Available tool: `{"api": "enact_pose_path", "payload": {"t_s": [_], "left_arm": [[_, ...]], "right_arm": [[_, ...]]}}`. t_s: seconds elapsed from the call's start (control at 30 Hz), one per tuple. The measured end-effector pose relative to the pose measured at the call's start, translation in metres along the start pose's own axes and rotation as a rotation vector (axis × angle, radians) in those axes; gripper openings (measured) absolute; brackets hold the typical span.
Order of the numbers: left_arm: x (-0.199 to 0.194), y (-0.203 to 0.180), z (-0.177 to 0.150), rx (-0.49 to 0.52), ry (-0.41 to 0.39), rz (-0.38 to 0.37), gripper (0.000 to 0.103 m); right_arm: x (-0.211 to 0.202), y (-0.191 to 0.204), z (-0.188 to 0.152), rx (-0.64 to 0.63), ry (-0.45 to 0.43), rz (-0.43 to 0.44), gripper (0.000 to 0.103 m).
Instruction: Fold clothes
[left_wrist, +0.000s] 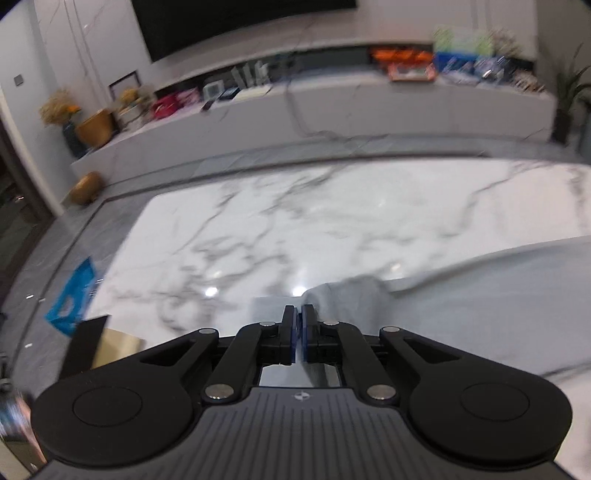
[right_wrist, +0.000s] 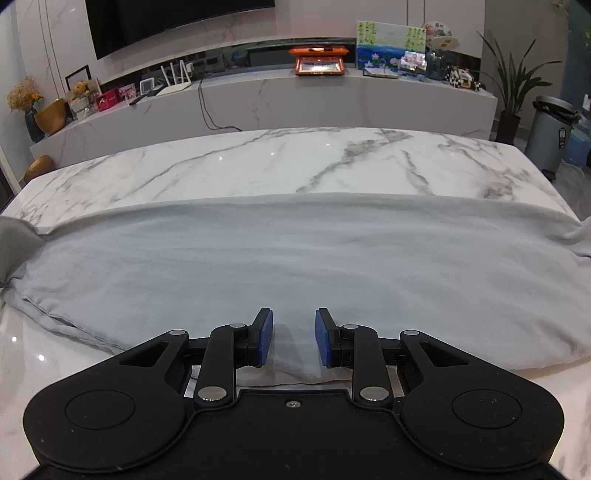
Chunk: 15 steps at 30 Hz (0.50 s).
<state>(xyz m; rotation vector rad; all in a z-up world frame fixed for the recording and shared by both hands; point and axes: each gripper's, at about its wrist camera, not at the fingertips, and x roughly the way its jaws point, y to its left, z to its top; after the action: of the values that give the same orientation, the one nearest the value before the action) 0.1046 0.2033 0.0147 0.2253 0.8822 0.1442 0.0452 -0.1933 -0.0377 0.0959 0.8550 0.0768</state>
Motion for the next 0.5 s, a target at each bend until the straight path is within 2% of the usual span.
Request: {"api": "enact_pose_path", "payload": {"t_s": [0.07, 0.1, 0.2, 0.23, 0.3, 0.5], "left_arm": [[0.016, 0.007, 0.001, -0.002, 0.028, 0.063, 0.019], [0.02, 0.009, 0.001, -0.004, 0.029, 0.079, 0.024], [0.022, 0.011, 0.0, -0.003, 0.028, 0.095, 0.033], [0.02, 0.011, -0.002, -0.009, 0.032, 0.087, 0.034], [0.017, 0.01, -0.005, -0.031, 0.049, 0.061, 0.043], [0.016, 0.011, -0.017, -0.122, 0.112, -0.006, 0.049]], "right_arm": [[0.001, 0.0, 0.0, -0.004, 0.003, -0.001, 0.024], [0.002, 0.0, 0.0, -0.007, 0.005, -0.002, 0.024], [0.003, -0.001, 0.0, -0.011, 0.008, -0.004, 0.024], [0.003, -0.001, 0.0, -0.012, 0.009, -0.005, 0.024], [0.004, -0.001, 0.0, -0.012, 0.009, -0.007, 0.024], [0.002, 0.003, -0.001, -0.021, 0.008, -0.001, 0.024]]}}
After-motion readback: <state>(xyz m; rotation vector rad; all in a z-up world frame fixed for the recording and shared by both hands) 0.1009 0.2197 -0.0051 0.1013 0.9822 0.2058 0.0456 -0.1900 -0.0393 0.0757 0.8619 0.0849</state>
